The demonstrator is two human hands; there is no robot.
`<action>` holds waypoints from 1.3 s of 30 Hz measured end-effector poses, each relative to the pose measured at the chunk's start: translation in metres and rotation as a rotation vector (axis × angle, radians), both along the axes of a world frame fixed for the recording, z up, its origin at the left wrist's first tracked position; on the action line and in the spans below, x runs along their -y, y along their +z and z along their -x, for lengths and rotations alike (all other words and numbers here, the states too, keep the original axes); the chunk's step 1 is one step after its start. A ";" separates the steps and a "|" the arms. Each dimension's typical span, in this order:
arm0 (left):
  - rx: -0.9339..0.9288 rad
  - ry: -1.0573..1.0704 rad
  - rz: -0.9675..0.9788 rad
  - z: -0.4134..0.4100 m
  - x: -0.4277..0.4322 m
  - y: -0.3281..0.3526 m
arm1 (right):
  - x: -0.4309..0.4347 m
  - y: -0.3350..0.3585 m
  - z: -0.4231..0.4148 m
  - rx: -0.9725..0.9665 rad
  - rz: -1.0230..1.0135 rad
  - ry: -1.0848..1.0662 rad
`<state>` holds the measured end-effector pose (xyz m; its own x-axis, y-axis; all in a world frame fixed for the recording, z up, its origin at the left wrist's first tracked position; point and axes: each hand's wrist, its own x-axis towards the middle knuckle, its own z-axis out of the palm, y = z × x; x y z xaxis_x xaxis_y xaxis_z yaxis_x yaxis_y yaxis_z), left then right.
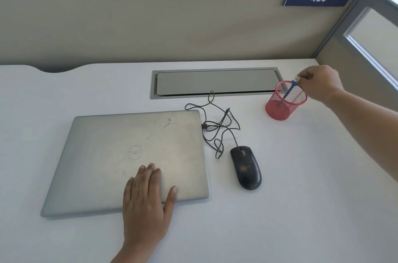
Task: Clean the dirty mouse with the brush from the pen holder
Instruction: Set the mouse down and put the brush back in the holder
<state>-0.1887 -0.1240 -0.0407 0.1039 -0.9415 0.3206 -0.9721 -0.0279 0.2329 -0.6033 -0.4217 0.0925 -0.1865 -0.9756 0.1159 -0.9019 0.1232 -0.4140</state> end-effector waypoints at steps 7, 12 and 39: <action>0.011 -0.005 0.029 -0.001 0.001 -0.002 | 0.002 -0.002 0.005 -0.029 -0.024 -0.009; -0.004 -0.003 0.009 0.000 0.001 -0.002 | 0.005 -0.004 0.008 -0.056 -0.033 0.005; -0.103 -0.005 -0.063 -0.002 -0.007 0.014 | -0.108 0.014 -0.030 0.250 0.307 -0.075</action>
